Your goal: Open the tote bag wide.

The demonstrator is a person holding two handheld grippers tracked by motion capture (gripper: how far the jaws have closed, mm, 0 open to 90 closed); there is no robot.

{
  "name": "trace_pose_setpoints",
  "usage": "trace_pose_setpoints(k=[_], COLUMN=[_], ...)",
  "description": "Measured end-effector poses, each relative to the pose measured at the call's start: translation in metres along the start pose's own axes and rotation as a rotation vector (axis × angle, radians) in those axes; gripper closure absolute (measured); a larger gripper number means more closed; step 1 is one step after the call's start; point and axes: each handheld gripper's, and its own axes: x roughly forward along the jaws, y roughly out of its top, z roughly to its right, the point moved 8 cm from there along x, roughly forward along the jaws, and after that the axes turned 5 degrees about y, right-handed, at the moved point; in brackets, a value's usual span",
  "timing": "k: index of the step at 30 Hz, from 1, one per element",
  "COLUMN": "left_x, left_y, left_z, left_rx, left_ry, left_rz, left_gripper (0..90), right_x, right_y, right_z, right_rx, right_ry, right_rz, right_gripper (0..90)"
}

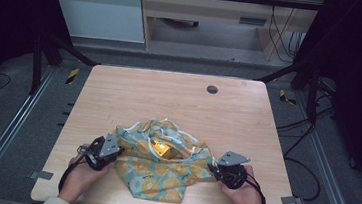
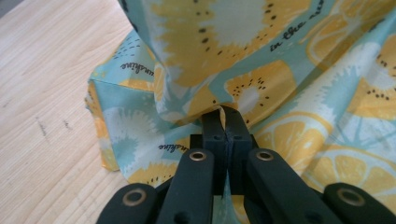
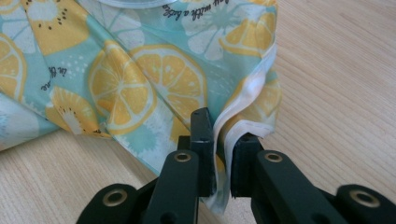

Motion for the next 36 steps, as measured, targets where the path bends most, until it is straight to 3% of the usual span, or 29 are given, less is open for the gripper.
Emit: trace_pose_setpoints(k=[7,12,16,20,21,23,24,30,32,36], left_x=[0.003,-0.003,-0.009,-0.016,-0.019,-0.025,-0.036,-0.058,-0.064,-0.064], left_y=[-0.001,0.001,0.003,0.000,-0.001,0.000,0.004,0.025,0.040,0.078], left_z=[-0.005,-0.008,-0.010,-0.009,-0.008,-0.009,-0.012,-0.020,-0.020,-0.016], left_rx=[-0.038,-0.071,-0.130,-0.199,-0.222,-0.235,-0.257,-0.307,-0.307,-0.251], left_ry=[0.009,0.014,0.033,0.020,0.014,0.018,0.032,0.008,-0.012,-0.043], left_rz=[-0.004,0.020,0.037,0.039,0.038,0.059,0.090,0.172,0.198,0.203], left_gripper=[89.3,81.9,56.4,28.1,28.1,18.4,15.0,11.4,11.8,13.9], right_x=[-0.002,-0.011,-0.020,-0.029,-0.029,-0.032,-0.033,-0.037,-0.040,-0.044], right_y=[0.001,0.004,0.004,0.002,0.002,0.002,0.003,0.005,0.007,0.010], right_z=[0.001,0.004,0.004,0.002,0.002,0.001,0.001,0.003,0.005,0.007], right_rx=[0.010,0.033,0.061,0.082,0.082,0.088,0.091,0.093,0.107,0.118], right_ry=[-0.016,-0.062,-0.096,-0.107,-0.107,-0.105,-0.106,-0.110,-0.111,-0.119], right_rz=[0.012,0.052,0.081,0.103,0.103,0.107,0.119,0.143,0.158,0.185], right_gripper=[74.3,48.5,29.4,17.8,17.8,15.6,13.8,12.4,14.5,18.2])
